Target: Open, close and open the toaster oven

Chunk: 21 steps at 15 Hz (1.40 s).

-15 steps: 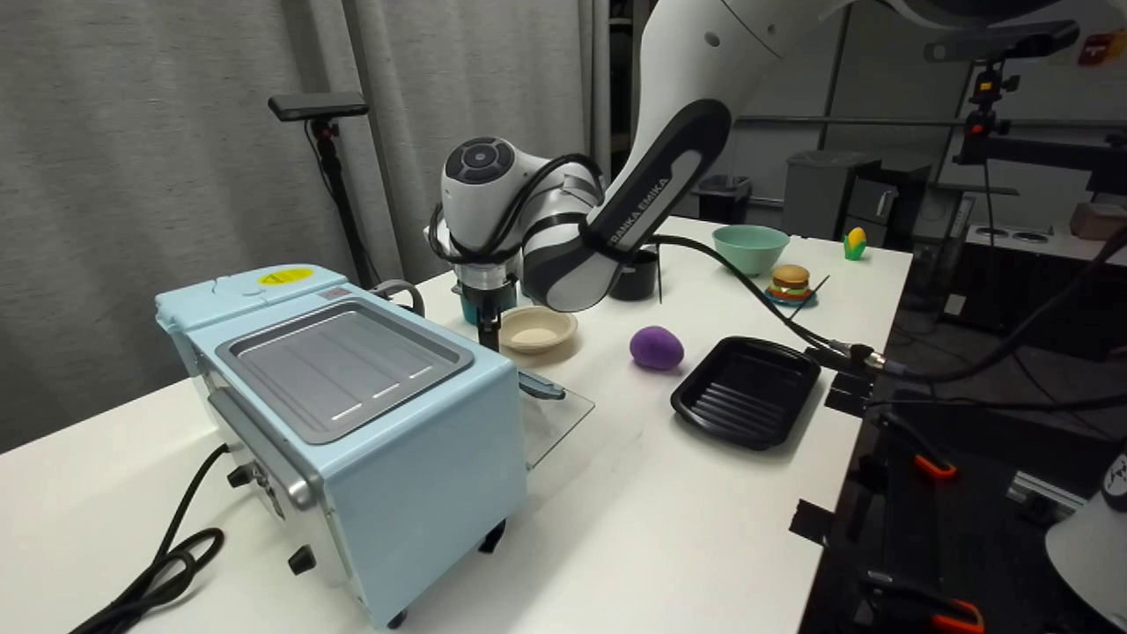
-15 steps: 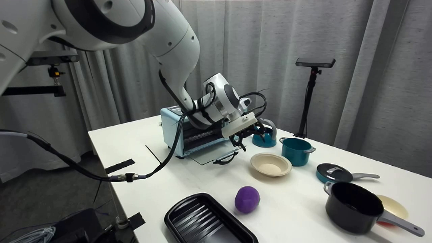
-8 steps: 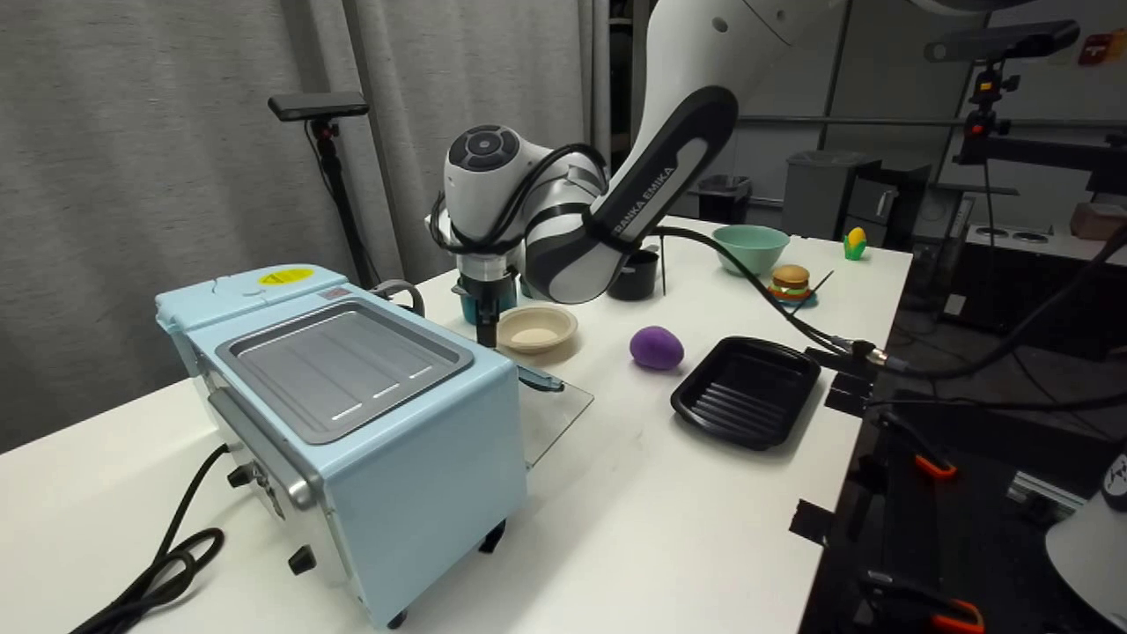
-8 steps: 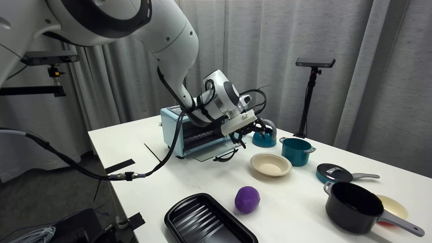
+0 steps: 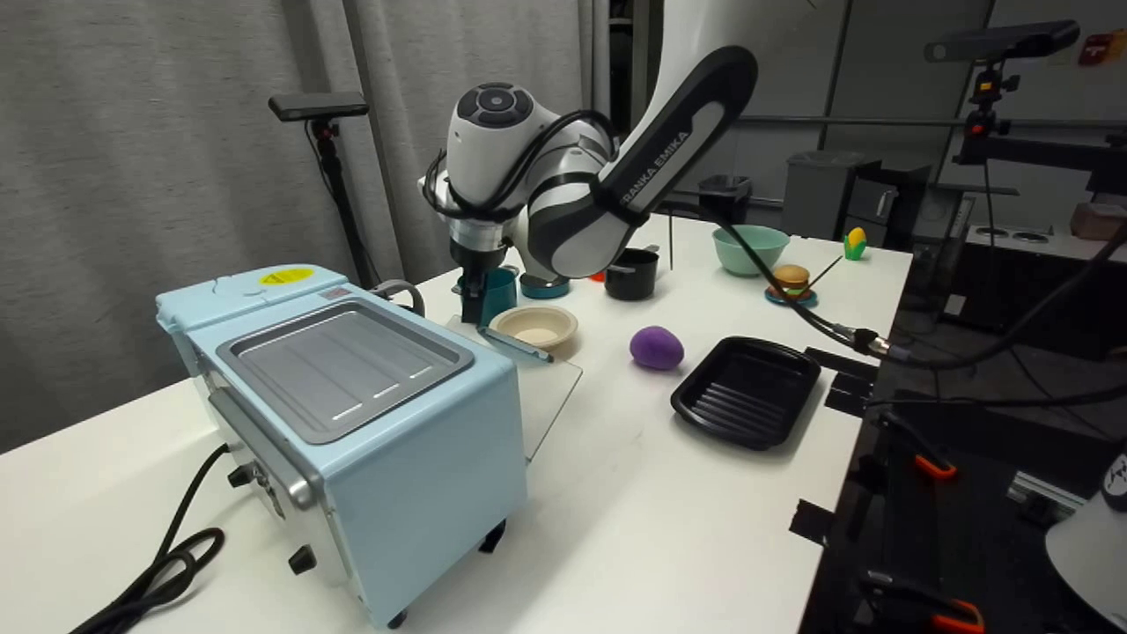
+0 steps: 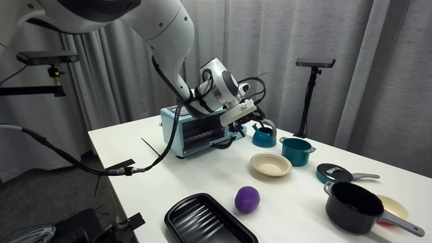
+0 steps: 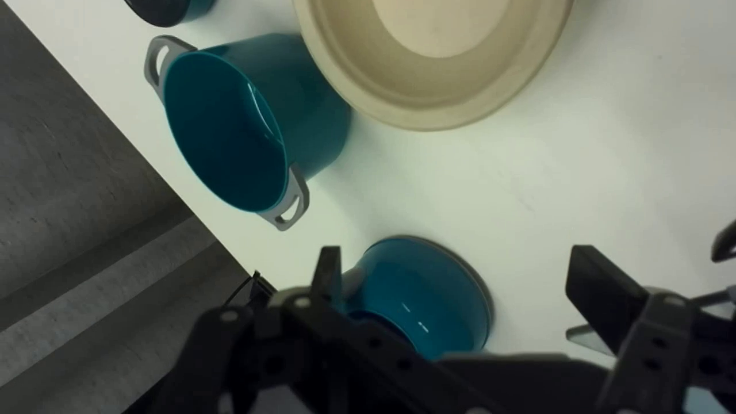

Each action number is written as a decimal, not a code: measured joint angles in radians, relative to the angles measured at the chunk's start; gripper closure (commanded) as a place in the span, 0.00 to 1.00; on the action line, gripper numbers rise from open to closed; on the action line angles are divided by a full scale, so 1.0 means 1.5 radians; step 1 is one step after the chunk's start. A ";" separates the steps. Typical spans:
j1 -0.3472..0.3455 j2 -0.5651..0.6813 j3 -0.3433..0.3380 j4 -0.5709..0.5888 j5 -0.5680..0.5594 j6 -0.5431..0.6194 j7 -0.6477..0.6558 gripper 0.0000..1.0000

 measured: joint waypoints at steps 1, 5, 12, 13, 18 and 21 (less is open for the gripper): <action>0.000 -0.003 0.001 -0.002 0.000 0.006 0.000 0.00; -0.001 -0.010 0.000 -0.010 0.001 0.024 0.000 0.00; 0.006 -0.021 -0.002 -0.016 -0.019 0.040 0.008 0.00; 0.010 -0.025 -0.003 -0.016 -0.027 0.040 0.010 0.00; 0.028 -0.046 -0.003 -0.018 -0.053 0.039 0.010 0.00; 0.037 -0.053 -0.003 -0.024 -0.061 0.039 0.010 0.00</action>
